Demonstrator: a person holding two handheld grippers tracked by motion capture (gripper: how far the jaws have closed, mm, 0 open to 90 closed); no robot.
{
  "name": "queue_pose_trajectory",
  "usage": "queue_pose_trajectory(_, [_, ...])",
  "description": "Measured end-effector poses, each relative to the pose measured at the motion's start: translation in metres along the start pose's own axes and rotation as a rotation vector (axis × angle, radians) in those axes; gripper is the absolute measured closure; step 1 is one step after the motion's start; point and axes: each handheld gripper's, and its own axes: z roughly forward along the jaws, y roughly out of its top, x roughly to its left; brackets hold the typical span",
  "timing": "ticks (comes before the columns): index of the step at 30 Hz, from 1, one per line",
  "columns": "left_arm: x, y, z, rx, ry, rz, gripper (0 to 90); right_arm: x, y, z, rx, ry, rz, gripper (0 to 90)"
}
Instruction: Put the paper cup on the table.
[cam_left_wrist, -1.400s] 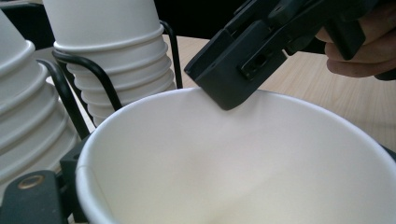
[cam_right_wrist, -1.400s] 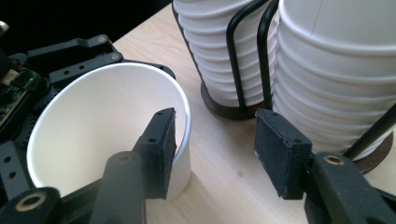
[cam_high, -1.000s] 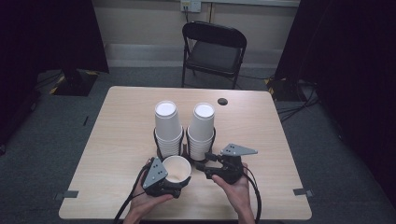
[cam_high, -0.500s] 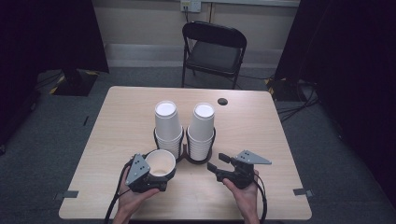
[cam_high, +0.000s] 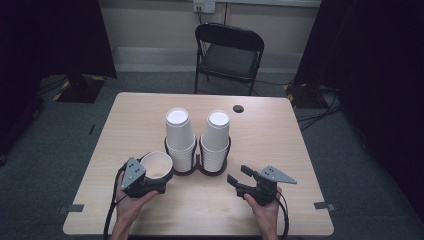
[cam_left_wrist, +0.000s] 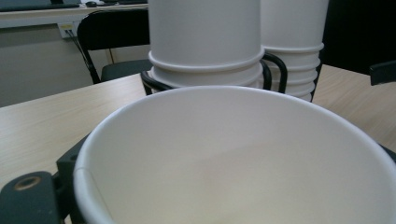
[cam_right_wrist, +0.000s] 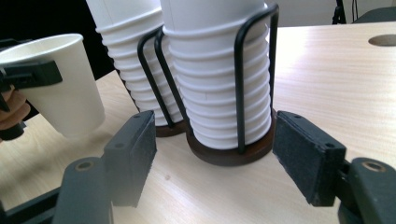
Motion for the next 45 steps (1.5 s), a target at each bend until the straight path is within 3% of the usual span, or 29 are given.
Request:
queue_pose_trajectory(4, [0.007,0.001,0.000,0.008,0.026,0.011,9.3,-0.002,-0.007,0.001,0.016,-0.009,-0.026,23.8])
queue_pose_trajectory(7, [0.014,0.004,0.001,0.006,0.045,0.001,9.4,-0.005,-0.013,0.000,0.011,0.026,-0.028,21.7])
queue_pose_trajectory(14, [0.026,0.004,0.001,-0.004,0.096,-0.007,9.3,-0.010,-0.018,-0.005,0.007,-0.018,-0.032,20.7])
queue_pose_trajectory(22, [0.042,0.000,0.004,-0.024,0.119,-0.073,9.2,-0.013,-0.023,-0.003,-0.006,-0.048,-0.049,20.5])
queue_pose_trajectory(29, [0.051,0.006,0.015,-0.016,0.134,-0.038,8.8,-0.011,-0.031,-0.003,-0.035,-0.075,-0.066,18.8])
queue_pose_trajectory(31, [0.052,0.006,0.016,-0.019,0.129,-0.045,8.7,-0.011,-0.032,-0.003,-0.038,-0.079,-0.072,18.6])
queue_pose_trajectory(37, [0.067,0.002,0.026,0.005,0.163,-0.062,8.7,-0.009,-0.037,-0.002,-0.047,-0.088,-0.080,17.5])
queue_pose_trajectory(42, [0.073,-0.003,0.036,0.016,0.152,-0.082,8.0,-0.008,-0.037,-0.001,-0.035,-0.091,-0.085,17.7])
queue_pose_trajectory(45, [0.076,-0.007,0.043,0.060,0.172,-0.076,7.9,-0.005,-0.037,0.000,-0.016,-0.094,-0.105,17.7])
